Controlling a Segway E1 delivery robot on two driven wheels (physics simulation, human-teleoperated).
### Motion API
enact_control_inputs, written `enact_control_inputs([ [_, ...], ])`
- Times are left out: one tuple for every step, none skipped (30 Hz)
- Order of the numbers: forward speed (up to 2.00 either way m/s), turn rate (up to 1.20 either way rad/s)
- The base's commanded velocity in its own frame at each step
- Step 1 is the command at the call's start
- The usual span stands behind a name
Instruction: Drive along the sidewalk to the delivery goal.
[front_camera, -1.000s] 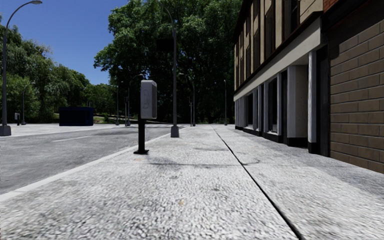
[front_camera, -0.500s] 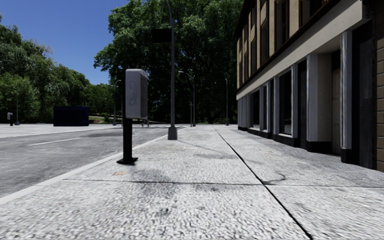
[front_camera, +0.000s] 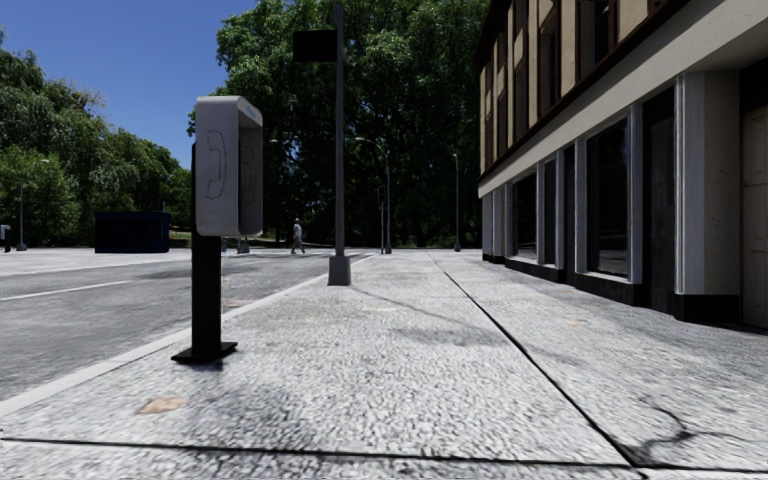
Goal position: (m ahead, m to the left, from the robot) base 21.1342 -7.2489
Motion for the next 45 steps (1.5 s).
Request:
enact_control_inputs([
  [2.00,0.00],
  [2.00,0.00],
  [2.00,0.00],
  [2.00,0.00],
  [2.00,0.00],
  [2.00,0.00],
  [2.00,0.00],
  [2.00,0.00],
  [2.00,0.00],
  [2.00,0.00],
  [2.00,0.00],
  [2.00,0.00],
  [2.00,0.00],
  [2.00,0.00],
  [2.00,0.00],
  [2.00,0.00],
  [2.00,0.00],
  [2.00,0.00],
  [2.00,0.00],
  [2.00,0.00],
  [2.00,0.00],
  [2.00,0.00],
  [2.00,0.00],
  [2.00,0.00],
  [2.00,0.00],
  [2.00,0.00],
  [2.00,0.00],
  [2.00,0.00],
  [2.00,0.00],
  [2.00,0.00],
  [2.00,0.00],
  [2.00,0.00],
  [2.00,0.00],
  [2.00,0.00],
  [2.00,0.00],
  [2.00,0.00],
  [2.00,0.00],
  [2.00,0.00],
  [2.00,0.00],
  [2.00,0.00],
  [2.00,0.00],
  [2.00,0.00],
  [2.00,0.00],
  [2.00,0.00],
  [2.00,0.00],
])
